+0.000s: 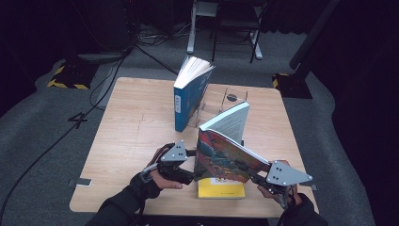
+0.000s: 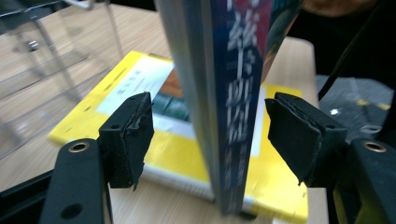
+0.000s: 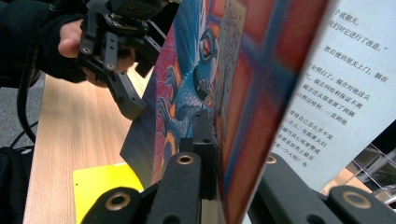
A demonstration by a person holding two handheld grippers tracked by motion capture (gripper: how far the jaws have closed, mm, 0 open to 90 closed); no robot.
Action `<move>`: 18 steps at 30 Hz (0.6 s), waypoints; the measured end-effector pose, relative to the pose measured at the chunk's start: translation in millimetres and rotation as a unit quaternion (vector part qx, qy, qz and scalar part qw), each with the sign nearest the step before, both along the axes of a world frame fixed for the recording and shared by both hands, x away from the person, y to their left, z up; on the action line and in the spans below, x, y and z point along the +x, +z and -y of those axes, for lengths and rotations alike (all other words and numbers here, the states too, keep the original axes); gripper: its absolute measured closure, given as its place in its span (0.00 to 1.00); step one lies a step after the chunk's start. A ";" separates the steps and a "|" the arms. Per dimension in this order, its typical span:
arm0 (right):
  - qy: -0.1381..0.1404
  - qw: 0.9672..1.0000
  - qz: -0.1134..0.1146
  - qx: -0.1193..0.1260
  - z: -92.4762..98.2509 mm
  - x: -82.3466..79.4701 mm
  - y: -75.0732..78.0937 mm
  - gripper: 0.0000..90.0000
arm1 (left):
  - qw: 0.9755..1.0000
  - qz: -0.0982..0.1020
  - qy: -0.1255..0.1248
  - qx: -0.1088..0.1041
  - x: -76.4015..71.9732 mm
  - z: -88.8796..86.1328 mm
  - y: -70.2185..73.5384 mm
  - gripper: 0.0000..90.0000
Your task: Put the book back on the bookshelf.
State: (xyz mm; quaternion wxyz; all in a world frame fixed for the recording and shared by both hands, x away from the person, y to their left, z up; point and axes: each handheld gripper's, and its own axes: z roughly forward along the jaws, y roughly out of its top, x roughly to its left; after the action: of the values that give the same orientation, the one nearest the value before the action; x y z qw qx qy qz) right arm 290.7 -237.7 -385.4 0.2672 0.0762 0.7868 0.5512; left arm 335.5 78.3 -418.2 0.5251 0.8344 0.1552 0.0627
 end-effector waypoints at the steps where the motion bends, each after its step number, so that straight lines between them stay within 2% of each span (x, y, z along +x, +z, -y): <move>1: -0.001 1.000 -0.001 0.000 0.1 -0.8 0.0 0.96 | 1.000 0.004 -0.001 -0.001 0.9 3.1 0.9 0.35; 5: 0.002 1.000 -0.001 -0.002 1.1 -2.7 -0.1 0.95 | 0.999 0.011 -0.015 -0.032 5.6 10.9 8.8 0.39; 7: 0.004 1.000 -0.001 -0.004 1.7 -3.0 0.0 0.95 | 0.999 0.016 -0.009 -0.042 7.1 15.7 15.6 0.41; 9: 0.003 1.000 -0.003 -0.003 1.8 -3.5 -0.1 0.95 | 0.998 0.027 -0.015 -0.059 9.6 20.4 25.8 0.44; 13: 0.000 1.000 -0.002 -0.006 2.7 -3.8 0.1 0.94 | 0.996 0.048 -0.019 -0.071 12.6 24.9 42.9 0.45; 15: -0.003 1.000 -0.003 -0.006 5.0 -3.0 -0.4 0.94 | 0.996 0.048 -0.019 -0.078 13.7 26.5 49.7 0.45; 18: -0.006 1.000 -0.010 -0.002 8.4 -2.8 -1.3 0.93 | 0.995 0.059 -0.023 -0.073 14.2 28.8 57.4 0.48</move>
State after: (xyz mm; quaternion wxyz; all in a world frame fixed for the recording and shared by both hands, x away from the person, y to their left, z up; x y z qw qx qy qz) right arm 288.0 -246.1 -386.7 0.2626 0.0864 0.7901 0.5471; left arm 349.6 49.4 -360.8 0.5945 0.7919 0.1088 0.0878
